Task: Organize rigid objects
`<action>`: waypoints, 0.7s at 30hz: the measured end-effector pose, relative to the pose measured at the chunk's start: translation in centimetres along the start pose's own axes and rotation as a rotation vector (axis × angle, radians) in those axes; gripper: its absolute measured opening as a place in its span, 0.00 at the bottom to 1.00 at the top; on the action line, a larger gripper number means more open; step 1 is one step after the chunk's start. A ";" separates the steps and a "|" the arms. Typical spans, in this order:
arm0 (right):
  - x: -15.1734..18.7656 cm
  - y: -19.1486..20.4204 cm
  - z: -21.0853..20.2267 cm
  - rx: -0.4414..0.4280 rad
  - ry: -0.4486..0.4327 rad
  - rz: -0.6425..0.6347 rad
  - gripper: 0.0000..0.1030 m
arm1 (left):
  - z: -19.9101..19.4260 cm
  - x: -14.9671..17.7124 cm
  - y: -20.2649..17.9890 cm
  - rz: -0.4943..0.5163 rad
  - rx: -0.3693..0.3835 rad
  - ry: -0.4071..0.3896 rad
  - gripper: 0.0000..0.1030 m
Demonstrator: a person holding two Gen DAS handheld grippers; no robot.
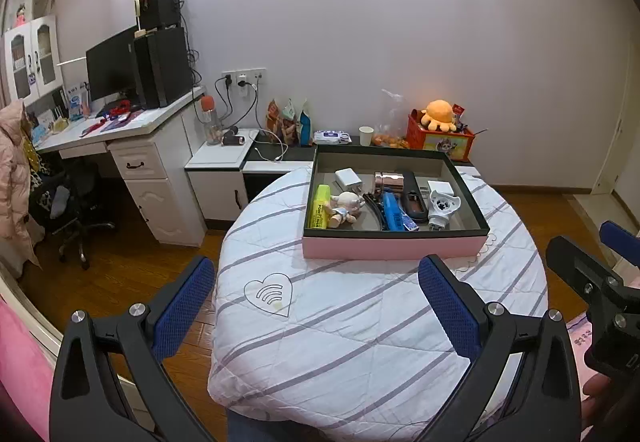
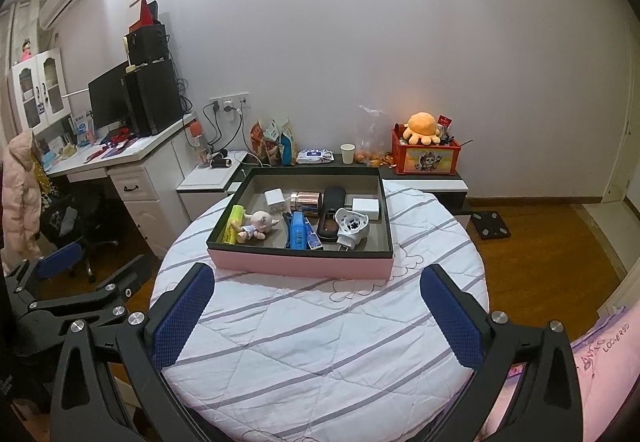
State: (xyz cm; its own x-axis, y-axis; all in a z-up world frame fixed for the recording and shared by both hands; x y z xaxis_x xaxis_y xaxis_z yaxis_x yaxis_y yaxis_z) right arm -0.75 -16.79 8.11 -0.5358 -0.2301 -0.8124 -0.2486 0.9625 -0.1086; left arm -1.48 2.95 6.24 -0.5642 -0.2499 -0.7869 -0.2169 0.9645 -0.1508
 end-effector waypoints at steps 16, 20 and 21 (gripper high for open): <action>-0.1 -0.3 0.3 -0.008 0.001 0.004 1.00 | 0.2 0.0 0.7 -0.010 -0.020 0.006 1.00; -0.2 -0.3 0.3 -0.008 0.002 0.005 1.00 | 0.3 0.0 0.5 -0.002 -0.016 0.007 1.00; -0.2 -0.3 0.3 -0.007 0.002 0.004 1.00 | 0.4 0.1 0.5 -0.001 -0.014 0.009 1.00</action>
State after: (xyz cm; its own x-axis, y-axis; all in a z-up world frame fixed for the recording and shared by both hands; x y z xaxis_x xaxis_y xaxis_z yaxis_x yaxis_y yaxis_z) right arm -0.37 -17.02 8.12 -0.5389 -0.2261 -0.8114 -0.2516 0.9625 -0.1011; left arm -1.30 3.44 5.89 -0.5712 -0.2518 -0.7812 -0.2290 0.9629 -0.1429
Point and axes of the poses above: each gripper's, at about its wrist camera, not at the fingertips, and z roughly the way its jaws point, y to its left, x to its underside, the point moved 2 cm from there along z, roughly the way its jaws point, and after that the axes turned 11 degrees about -z, right-handed, at the moved point
